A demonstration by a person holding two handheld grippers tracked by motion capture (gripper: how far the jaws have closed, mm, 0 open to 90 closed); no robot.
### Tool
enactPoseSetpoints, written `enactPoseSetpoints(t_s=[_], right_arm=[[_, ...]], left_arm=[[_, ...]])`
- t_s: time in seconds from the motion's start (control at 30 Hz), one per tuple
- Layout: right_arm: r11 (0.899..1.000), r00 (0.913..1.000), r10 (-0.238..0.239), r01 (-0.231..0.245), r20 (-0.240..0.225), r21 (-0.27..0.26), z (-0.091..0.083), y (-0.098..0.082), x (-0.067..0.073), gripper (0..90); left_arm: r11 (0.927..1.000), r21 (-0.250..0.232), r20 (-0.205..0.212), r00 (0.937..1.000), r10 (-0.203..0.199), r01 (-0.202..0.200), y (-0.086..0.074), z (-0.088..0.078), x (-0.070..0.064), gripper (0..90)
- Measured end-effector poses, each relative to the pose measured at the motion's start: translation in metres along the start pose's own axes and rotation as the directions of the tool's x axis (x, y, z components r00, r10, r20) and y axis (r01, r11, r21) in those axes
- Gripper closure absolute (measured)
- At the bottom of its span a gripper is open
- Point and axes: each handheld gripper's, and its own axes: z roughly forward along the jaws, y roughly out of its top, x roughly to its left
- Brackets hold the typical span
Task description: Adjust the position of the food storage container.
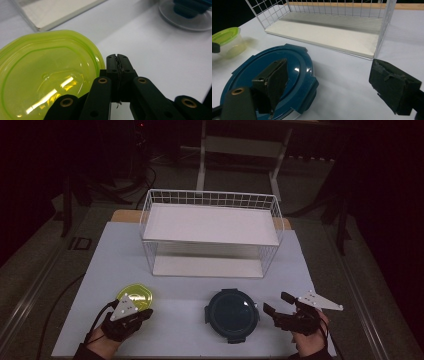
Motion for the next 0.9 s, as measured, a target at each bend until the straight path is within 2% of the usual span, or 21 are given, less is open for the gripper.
enactPoseSetpoints(t_s=[0.1,0.33,0.4,0.5,0.63,0.7,0.8,0.83,0.87,0.9], right_arm=[[1.0,1.0,0.001,-0.001,0.0,-0.002,-0.001,0.0,0.0,15.4],[1.0,1.0,0.007,-0.007,-0.001,-0.008,-0.001,0.0,-0.001,15.6],[1.0,1.0,0.009,-0.009,-0.003,-0.012,-0.002,0.0,0.0,16.2],[1.0,1.0,-0.007,0.007,0.003,-0.019,-0.003,0.001,0.003,16.1],[1.0,0.9999,-0.015,0.015,0.006,-0.022,-0.003,0.001,0.004,16.1],[1.0,0.9999,-0.015,0.015,0.006,-0.025,-0.004,0.001,0.004,16.2],[1.0,0.9998,-0.016,0.016,0.008,-0.026,-0.005,0.002,0.005,16.1],[0.999,0.9999,-0.015,0.015,0.008,-0.029,-0.005,0.002,0.006,16.2],[0.999,0.9997,-0.02,0.021,0.013,-0.03,-0.006,0.002,0.006,16.2],[0.999,0.9996,-0.024,0.025,0.014,-0.032,-0.007,0.002,0.007,16.1]], left_arm=[[1.0,-0.004,-0.017,0.9999,0.002,-0.002,0.002,0.002,0.009,88.0],[0.9996,-0.013,-0.037,0.999,-0.024,0.024,0.003,0.004,0.027,88.0],[0.9994,-0.017,-0.029,0.9991,-0.032,0.031,0.003,0.004,0.032,87.9],[0.9989,-0.024,-0.022,0.999,-0.04,0.039,0.004,0.004,0.033,87.8],[0.9985,-0.046,-0.012,0.9995,-0.028,0.028,0.008,-0.004,0.026,87.7],[0.9981,-0.057,0.002,0.9997,-0.026,0.026,0.01,-0.008,0.021,86.2],[0.9974,-0.063,0.042,0.9986,-0.032,0.035,0.014,-0.012,0.012,75.9],[0.9961,-0.074,0.067,0.9969,-0.042,0.047,0.015,-0.014,0.01,70.8],[0.9929,-0.094,0.115,0.9915,-0.062,0.073,0.016,-0.016,0.008,65.7],[0.9898,-0.108,0.166,0.9834,-0.074,0.092,0.018,-0.018,0.005,62.6]])
